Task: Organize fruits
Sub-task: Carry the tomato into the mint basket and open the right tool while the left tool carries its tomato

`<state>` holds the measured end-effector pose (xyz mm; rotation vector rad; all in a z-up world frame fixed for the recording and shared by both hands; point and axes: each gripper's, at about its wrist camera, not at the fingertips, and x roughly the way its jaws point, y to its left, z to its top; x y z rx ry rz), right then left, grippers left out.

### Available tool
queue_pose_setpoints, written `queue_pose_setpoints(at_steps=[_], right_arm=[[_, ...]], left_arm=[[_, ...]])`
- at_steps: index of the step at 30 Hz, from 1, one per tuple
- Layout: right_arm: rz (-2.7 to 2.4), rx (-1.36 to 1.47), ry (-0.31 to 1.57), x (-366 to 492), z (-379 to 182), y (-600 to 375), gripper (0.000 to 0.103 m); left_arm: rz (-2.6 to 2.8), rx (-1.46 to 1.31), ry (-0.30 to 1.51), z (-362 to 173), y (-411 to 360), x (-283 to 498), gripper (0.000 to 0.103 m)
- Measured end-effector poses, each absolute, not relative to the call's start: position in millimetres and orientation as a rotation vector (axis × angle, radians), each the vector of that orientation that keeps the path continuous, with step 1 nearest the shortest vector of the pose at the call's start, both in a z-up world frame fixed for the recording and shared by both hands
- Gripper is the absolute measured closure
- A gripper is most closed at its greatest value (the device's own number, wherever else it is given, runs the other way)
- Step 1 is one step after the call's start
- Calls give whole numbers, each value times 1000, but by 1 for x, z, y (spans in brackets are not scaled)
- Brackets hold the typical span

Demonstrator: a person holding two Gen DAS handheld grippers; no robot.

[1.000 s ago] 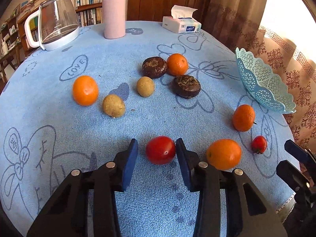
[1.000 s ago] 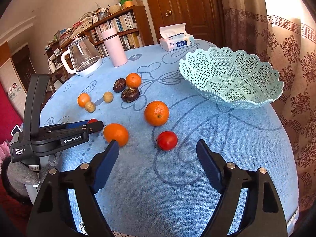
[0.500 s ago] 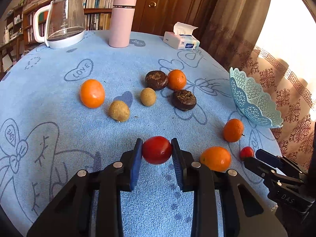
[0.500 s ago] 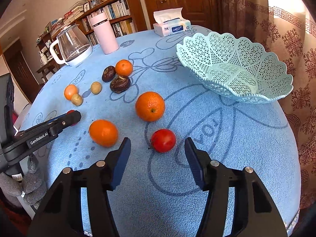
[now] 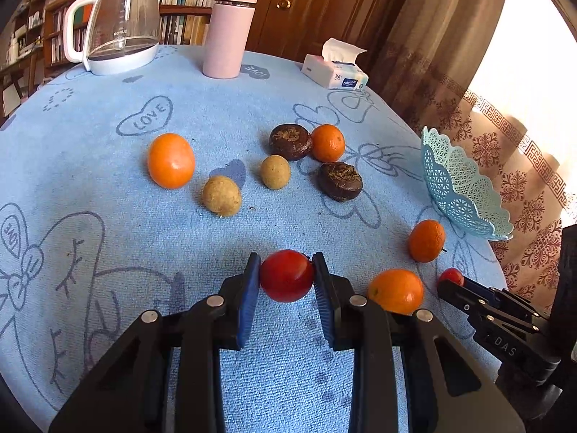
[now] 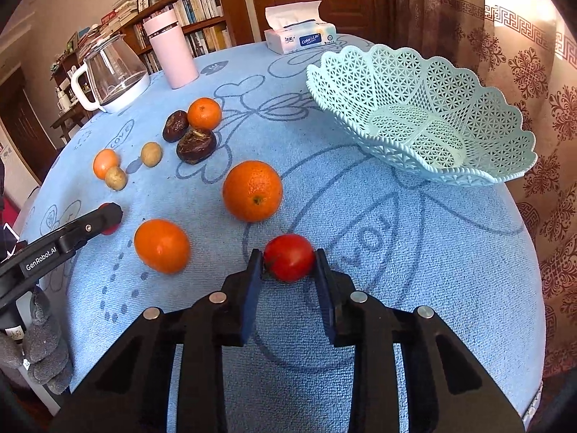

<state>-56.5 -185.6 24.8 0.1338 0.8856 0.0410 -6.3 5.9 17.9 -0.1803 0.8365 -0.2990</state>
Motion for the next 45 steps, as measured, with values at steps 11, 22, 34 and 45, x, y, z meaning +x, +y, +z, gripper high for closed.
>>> queue_pose_setpoints(at_steps=[11, 22, 34, 45], right_arm=[[69, 142, 817, -62, 49, -189, 73], [76, 151, 883, -51, 24, -186, 74], [61, 164, 763, -65, 60, -199, 75], [-88, 223, 654, -57, 85, -265, 75]], left_arm=[[-300, -171, 841, 17, 4, -6, 73], [-300, -170, 842, 17, 4, -5, 73], [-296, -160, 831, 20, 3, -7, 73], [-278, -126, 811, 29, -2, -10, 73]])
